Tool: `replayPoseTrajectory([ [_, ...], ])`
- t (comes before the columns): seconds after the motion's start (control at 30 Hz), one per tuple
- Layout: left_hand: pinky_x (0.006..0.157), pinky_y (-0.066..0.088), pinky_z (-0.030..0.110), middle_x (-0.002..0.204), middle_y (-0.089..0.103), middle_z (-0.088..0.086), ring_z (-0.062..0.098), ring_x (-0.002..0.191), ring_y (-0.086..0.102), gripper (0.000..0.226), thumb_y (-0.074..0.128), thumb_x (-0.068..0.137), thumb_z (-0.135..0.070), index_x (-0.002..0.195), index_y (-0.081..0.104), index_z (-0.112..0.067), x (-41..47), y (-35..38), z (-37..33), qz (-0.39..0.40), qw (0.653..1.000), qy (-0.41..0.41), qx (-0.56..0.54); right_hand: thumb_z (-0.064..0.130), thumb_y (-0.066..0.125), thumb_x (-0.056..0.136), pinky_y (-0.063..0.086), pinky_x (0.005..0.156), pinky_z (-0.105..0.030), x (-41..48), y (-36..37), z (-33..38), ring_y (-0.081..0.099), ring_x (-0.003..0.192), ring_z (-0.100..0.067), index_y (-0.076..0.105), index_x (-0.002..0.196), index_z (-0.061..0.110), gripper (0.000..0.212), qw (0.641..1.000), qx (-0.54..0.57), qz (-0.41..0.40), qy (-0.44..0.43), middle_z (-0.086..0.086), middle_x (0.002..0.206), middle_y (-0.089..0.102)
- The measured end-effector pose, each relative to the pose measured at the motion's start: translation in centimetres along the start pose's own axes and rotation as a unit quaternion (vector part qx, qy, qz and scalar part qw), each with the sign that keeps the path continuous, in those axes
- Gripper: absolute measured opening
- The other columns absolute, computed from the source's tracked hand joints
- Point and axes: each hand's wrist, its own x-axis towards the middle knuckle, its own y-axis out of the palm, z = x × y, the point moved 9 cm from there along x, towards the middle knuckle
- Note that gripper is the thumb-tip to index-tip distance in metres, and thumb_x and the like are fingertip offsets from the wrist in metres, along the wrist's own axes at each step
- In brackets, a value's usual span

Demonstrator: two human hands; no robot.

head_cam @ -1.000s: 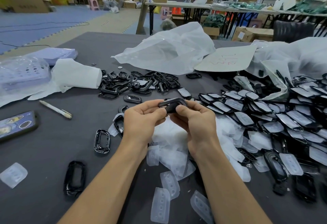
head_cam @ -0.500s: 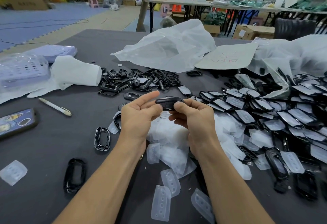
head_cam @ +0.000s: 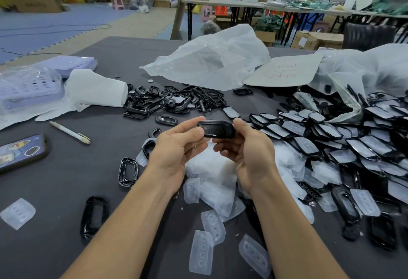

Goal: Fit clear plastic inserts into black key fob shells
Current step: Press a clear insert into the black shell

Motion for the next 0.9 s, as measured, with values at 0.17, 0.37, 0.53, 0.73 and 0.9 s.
replayPoseTrajectory([
  [0.17, 0.063, 0.059, 0.019, 0.079, 0.079, 0.006, 0.010, 0.067, 0.075, 0.031, 0.070, 0.089, 0.001, 0.081, 0.086, -0.024, 0.1, -0.3, 0.0, -0.012, 1.000, 0.007, 0.003, 0.026, 0.046, 0.108, 0.050, 0.048, -0.026, 0.2, 0.1, -0.3, 0.066, 0.054, -0.025, 0.073, 0.080, 0.006, 0.043, 0.999, 0.047, 0.005, 0.014, -0.021, 0.077, 0.074],
  [0.37, 0.062, 0.058, 0.017, 0.083, 0.080, 0.005, 0.010, 0.070, 0.075, 0.028, 0.073, 0.087, 0.002, 0.083, 0.086, -0.023, 0.1, -0.4, -0.1, -0.026, 0.999, 0.025, 0.001, 0.023, 0.043, 0.109, 0.056, 0.054, -0.028, 0.1, 0.2, -0.4, 0.071, 0.061, -0.024, 0.069, 0.096, -0.001, 0.037, 0.998, 0.059, 0.027, 0.024, -0.021, 0.080, 0.075],
  [0.53, 0.059, 0.055, 0.017, 0.072, 0.078, 0.003, 0.010, 0.062, 0.069, 0.027, 0.078, 0.081, 0.006, 0.081, 0.083, -0.020, -0.5, -1.7, -1.6, -0.124, 0.979, 0.123, 0.101, 0.017, 0.050, 0.106, 0.060, 0.057, -0.031, 0.1, 0.6, -0.3, 0.072, 0.064, -0.029, 0.073, 0.088, 0.000, 0.034, 0.998, 0.042, 0.037, 0.012, -0.026, 0.083, 0.075],
  [0.73, 0.060, 0.054, 0.016, 0.074, 0.079, -0.002, 0.006, 0.061, 0.067, 0.031, 0.074, 0.079, 0.006, 0.081, 0.084, -0.023, -0.8, -1.6, -2.1, -0.140, 0.972, 0.153, 0.115, 0.024, 0.051, 0.107, 0.062, 0.063, -0.033, 0.2, 1.3, -0.7, 0.072, 0.068, -0.029, 0.080, 0.079, 0.006, 0.043, 0.998, 0.025, 0.054, 0.013, -0.023, 0.091, 0.077],
  [0.9, 0.060, 0.055, 0.015, 0.077, 0.077, 0.002, 0.006, 0.059, 0.062, 0.037, 0.067, 0.086, 0.009, 0.082, 0.086, -0.022, -0.5, -0.1, -1.4, -0.052, 0.991, 0.112, 0.055, 0.025, 0.050, 0.107, 0.062, 0.063, -0.032, 0.3, 1.4, -1.4, 0.074, 0.067, -0.027, 0.071, 0.096, -0.003, 0.037, 0.992, 0.091, 0.068, 0.063, -0.021, 0.087, 0.075],
])
